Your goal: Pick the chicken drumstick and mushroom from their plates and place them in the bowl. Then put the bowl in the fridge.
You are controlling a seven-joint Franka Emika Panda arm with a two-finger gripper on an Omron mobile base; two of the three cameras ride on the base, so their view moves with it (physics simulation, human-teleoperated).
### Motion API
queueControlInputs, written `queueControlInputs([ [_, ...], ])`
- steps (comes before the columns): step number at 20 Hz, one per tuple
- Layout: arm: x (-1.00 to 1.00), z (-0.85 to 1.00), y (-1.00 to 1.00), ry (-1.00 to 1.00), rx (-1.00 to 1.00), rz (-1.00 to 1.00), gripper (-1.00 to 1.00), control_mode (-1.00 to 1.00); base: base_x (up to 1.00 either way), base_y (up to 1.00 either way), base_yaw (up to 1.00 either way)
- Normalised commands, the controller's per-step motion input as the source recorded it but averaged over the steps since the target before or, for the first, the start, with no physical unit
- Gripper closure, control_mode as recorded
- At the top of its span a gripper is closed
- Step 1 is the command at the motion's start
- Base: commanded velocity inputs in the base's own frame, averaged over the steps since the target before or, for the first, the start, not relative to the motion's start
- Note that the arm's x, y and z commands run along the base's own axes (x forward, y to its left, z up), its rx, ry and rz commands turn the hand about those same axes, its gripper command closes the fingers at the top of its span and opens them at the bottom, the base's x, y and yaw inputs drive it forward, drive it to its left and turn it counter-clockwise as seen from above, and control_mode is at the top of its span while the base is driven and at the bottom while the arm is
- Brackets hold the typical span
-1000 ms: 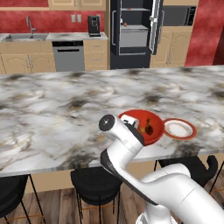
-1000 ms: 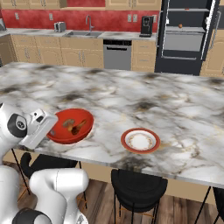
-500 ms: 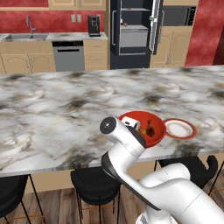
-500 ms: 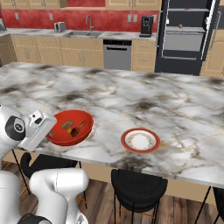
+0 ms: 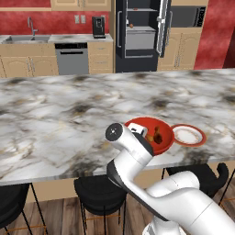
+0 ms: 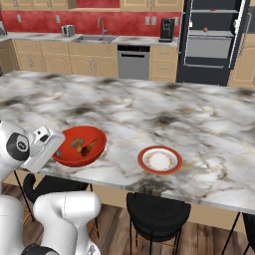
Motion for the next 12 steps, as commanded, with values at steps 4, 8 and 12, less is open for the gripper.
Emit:
queueControlInputs([
  [4, 0.00, 0.00, 0.00, 0.00, 0.00, 0.00, 1.00, 1.00, 0.00, 0.00, 0.00],
  [8, 0.00, 0.00, 0.00, 0.00, 0.00, 0.00, 1.00, 1.00, 0.00, 0.00, 0.00],
  [12, 0.00, 0.00, 0.00, 0.00, 0.00, 0.00, 1.00, 1.00, -0.23, 0.00, 0.00],
])
